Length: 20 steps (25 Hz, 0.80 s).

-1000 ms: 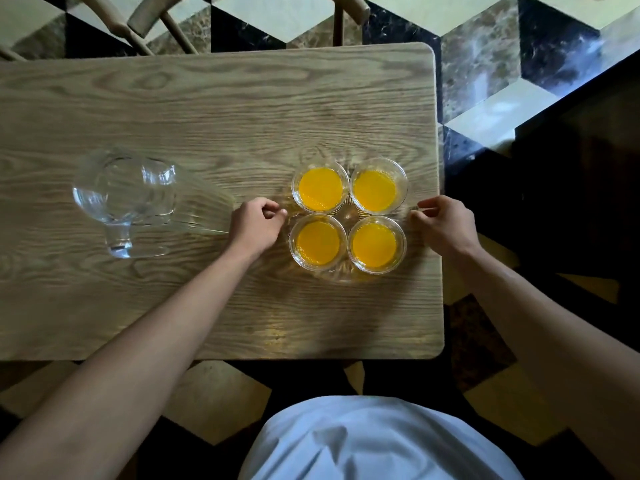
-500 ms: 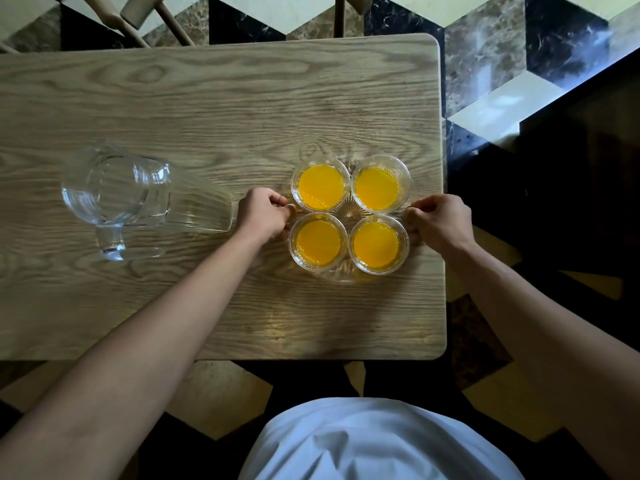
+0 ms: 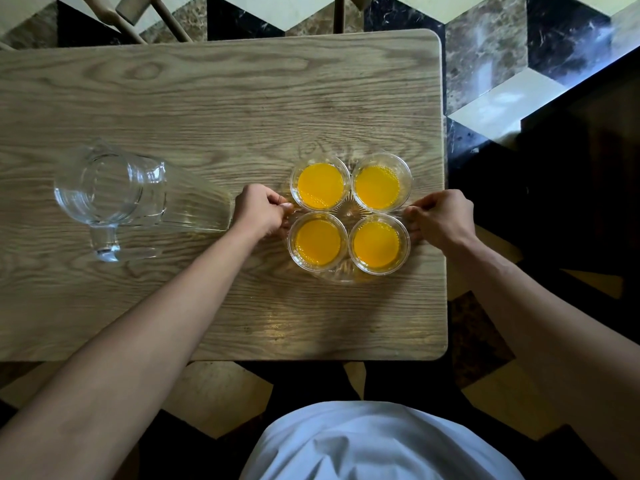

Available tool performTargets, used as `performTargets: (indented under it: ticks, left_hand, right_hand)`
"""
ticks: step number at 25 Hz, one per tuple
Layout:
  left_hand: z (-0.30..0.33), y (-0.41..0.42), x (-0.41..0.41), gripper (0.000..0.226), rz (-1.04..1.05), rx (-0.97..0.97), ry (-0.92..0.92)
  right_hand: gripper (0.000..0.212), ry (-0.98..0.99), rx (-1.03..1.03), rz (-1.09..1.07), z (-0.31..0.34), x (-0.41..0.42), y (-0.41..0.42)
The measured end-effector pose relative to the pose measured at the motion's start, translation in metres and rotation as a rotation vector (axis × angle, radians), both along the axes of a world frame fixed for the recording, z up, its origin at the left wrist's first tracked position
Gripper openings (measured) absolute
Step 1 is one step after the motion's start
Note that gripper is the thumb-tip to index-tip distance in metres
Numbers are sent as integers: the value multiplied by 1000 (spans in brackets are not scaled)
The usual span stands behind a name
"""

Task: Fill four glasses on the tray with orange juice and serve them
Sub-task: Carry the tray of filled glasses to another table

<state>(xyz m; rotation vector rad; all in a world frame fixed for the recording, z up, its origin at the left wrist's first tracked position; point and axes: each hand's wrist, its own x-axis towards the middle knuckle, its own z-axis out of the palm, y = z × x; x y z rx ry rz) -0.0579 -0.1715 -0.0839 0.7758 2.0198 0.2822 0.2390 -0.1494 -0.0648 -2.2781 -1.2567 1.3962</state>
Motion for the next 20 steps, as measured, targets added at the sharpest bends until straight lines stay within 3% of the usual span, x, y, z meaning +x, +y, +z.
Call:
performTargets:
  ticks: [7, 13, 20]
  left_hand:
    - [3, 1, 2, 25, 29, -15, 14]
    - [12, -2, 7, 8, 18, 28, 23]
    - [9, -4, 4, 28, 44, 3, 22]
  right_hand:
    - [14, -31, 8, 16, -1, -2, 0]
    - [13, -63, 21, 38, 0, -2, 1]
    - [9, -102, 44, 73, 2, -4, 1]
